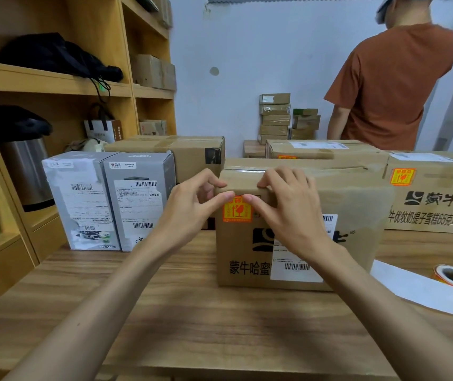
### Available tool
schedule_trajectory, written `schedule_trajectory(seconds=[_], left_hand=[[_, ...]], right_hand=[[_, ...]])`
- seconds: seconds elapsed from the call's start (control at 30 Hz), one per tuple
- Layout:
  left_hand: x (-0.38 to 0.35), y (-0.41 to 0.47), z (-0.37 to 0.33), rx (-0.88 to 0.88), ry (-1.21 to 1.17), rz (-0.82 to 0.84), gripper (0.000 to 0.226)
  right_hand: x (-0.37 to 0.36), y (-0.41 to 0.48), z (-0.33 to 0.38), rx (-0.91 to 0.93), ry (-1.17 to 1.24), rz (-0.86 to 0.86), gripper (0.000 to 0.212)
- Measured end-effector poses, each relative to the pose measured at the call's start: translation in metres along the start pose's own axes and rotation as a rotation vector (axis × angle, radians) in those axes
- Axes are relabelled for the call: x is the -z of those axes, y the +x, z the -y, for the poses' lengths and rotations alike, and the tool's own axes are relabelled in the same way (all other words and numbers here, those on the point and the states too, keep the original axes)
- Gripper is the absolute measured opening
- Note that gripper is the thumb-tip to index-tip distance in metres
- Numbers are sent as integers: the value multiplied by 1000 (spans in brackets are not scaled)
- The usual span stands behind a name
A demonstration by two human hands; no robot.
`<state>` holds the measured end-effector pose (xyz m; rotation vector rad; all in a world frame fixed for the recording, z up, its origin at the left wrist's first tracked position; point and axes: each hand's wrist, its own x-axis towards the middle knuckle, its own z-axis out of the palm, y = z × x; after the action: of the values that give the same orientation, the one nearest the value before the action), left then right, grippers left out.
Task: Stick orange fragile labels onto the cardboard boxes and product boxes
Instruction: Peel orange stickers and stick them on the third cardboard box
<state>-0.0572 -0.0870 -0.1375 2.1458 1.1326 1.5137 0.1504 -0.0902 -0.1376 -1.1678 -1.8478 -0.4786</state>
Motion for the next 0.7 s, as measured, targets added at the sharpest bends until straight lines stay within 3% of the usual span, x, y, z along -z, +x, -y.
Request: schedule_trajectory(seconds=[0.17, 0.4, 0.7], left_hand=[[5, -2, 0, -54, 60, 53, 16], [-4, -10, 15, -65, 184, 89, 59], [2, -7, 23, -176, 264, 159, 60]], right_hand=[[7, -3, -11, 63, 46, 47, 29], [-4, -11, -12, 165, -213, -7, 63], [-1, -13, -19, 223, -215, 11, 64]])
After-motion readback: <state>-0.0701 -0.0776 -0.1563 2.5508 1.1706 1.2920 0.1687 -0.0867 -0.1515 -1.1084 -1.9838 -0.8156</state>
